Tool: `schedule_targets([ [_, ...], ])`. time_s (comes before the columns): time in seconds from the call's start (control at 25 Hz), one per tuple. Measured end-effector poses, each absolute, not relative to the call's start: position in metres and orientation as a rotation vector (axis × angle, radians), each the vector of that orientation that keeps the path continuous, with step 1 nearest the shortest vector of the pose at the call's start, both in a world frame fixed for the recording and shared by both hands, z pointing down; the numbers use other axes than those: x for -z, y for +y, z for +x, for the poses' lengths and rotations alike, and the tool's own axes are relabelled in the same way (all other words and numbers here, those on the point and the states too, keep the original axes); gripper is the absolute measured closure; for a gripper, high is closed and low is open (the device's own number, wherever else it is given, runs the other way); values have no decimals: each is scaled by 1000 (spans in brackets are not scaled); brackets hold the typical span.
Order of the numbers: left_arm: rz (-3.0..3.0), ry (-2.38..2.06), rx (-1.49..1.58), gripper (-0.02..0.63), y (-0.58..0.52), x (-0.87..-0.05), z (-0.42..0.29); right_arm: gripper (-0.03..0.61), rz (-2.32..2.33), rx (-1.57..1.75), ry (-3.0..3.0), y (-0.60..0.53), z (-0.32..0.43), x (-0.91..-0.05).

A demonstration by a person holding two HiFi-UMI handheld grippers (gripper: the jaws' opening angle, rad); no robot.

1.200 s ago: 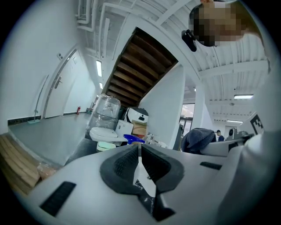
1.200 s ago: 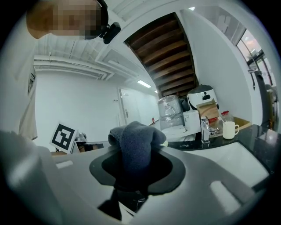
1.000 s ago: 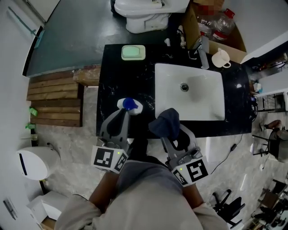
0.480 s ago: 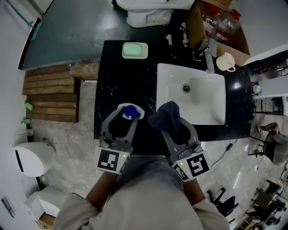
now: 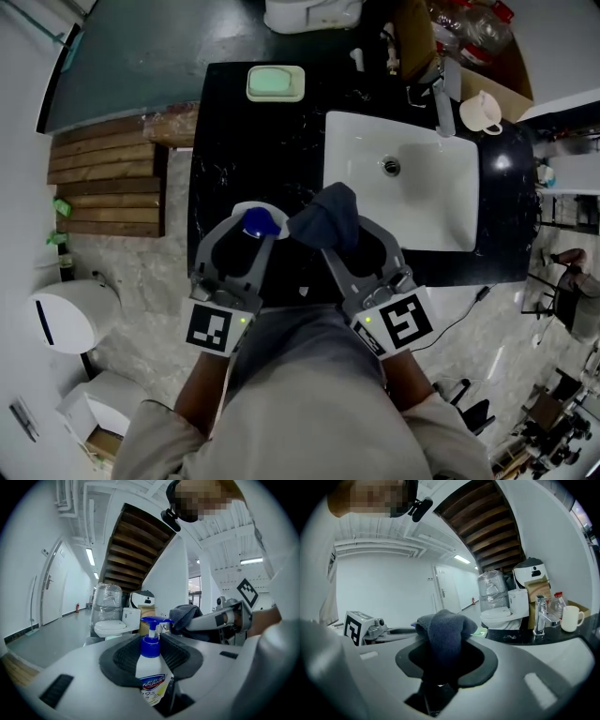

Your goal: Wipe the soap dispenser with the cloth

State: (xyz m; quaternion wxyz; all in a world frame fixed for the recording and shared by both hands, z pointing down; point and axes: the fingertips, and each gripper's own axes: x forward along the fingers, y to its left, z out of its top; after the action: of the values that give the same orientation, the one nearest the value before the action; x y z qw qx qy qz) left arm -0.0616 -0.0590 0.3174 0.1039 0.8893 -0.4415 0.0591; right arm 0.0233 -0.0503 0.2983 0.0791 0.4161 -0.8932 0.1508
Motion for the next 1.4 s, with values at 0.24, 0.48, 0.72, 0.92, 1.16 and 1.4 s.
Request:
schedule_targets([
  [0.24,2649,-1261,-185,489,-54,-318,-64,459,1185,-459,-2700,-76,20,-306],
  [0.48,2658,-1267,-195,489,-56,-317,-64,459,1107,-504,-2690,-87,9,-325],
  [0.72,2662,-1272,-168,489,-57,-317,-64,462,1000,-510,-2662,-86,-4,-349],
  [0.92,2659,-1270,-163,489,-57,-317,-64,462,866,-373,-2601,-80,-16,-363],
  [1.16,2663,-1267,-173,489,-56,-318,-65,463,814,-288,-2557,-77,-24,-371],
  [1.4,2672,-1263,-165,489,-56,-318,-65,463,783,-242,-2515,-75,-22,-380],
])
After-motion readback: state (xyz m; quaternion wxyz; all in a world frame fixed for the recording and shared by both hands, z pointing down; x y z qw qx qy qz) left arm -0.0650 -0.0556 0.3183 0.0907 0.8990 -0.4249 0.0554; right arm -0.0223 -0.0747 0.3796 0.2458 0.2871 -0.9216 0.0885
